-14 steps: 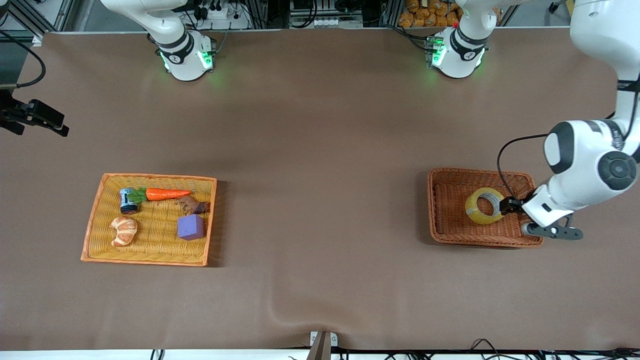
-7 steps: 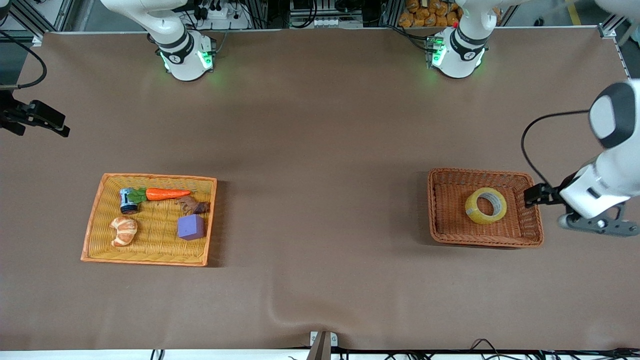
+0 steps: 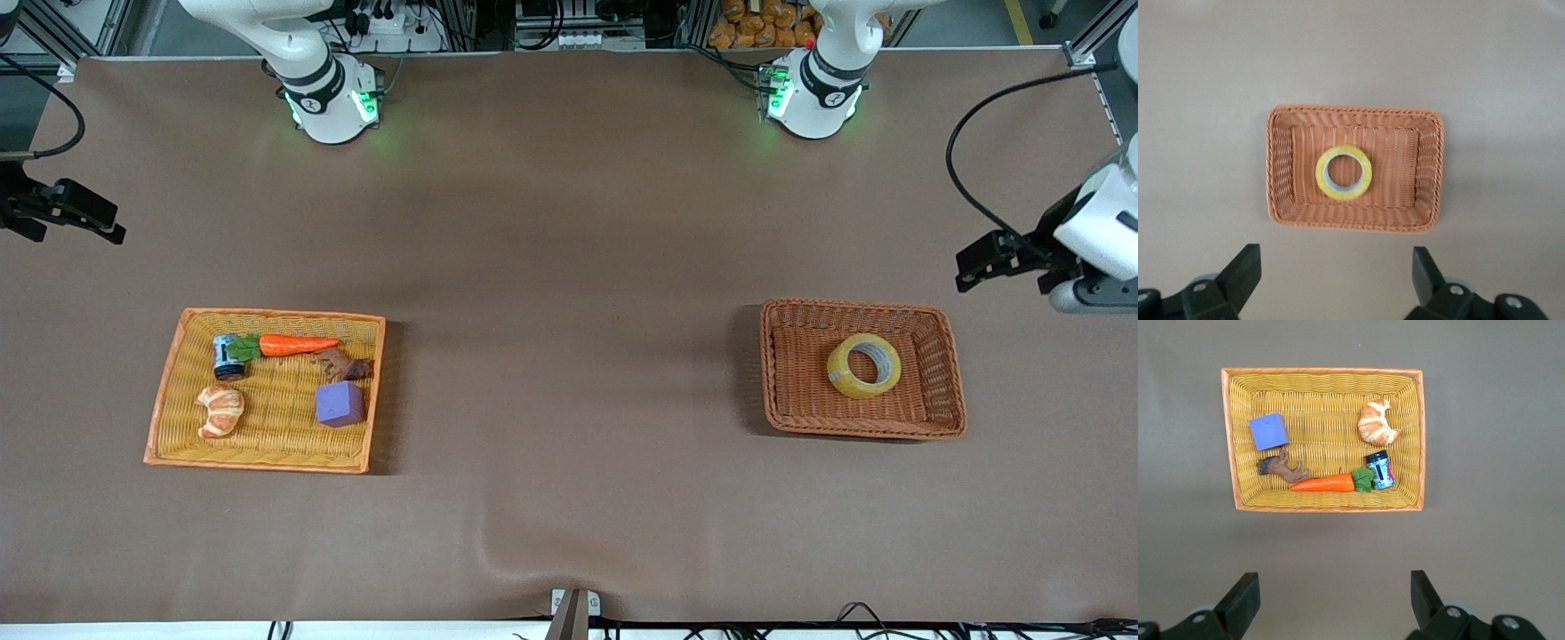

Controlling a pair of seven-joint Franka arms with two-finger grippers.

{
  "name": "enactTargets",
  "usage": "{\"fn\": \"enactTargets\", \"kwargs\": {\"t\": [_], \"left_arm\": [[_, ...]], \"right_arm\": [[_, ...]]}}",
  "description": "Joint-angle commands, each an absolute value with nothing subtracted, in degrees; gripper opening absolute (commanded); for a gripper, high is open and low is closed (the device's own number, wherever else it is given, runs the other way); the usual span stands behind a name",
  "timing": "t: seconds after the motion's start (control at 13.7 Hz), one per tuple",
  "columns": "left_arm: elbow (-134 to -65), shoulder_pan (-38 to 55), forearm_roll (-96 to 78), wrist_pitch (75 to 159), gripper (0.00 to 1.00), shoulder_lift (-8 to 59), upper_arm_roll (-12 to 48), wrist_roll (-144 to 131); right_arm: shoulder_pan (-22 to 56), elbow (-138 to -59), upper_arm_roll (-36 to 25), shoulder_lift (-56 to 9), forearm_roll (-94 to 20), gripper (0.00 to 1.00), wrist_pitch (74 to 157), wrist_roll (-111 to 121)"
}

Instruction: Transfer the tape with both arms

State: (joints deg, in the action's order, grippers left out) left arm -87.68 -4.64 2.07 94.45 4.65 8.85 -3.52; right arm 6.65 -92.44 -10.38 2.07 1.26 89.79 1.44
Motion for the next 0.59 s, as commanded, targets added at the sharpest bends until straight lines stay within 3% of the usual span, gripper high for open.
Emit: {"fn": "enactTargets", "kwargs": {"t": [0.0,0.51], "left_arm": [[-88.77,-5.19,0.88,91.94,1.00,2.29,9.14,-5.19],[-88.86,-5.01,0.70,88.16,1.00,0.26,9.32,-5.36]], "right_arm": [[6.15,-91.41,-10.11,1.49,1.23,1.00,89.56,2.02],[6.15,-90.97,-10.11,1.32,1.23,1.00,89.65,1.93]]}}
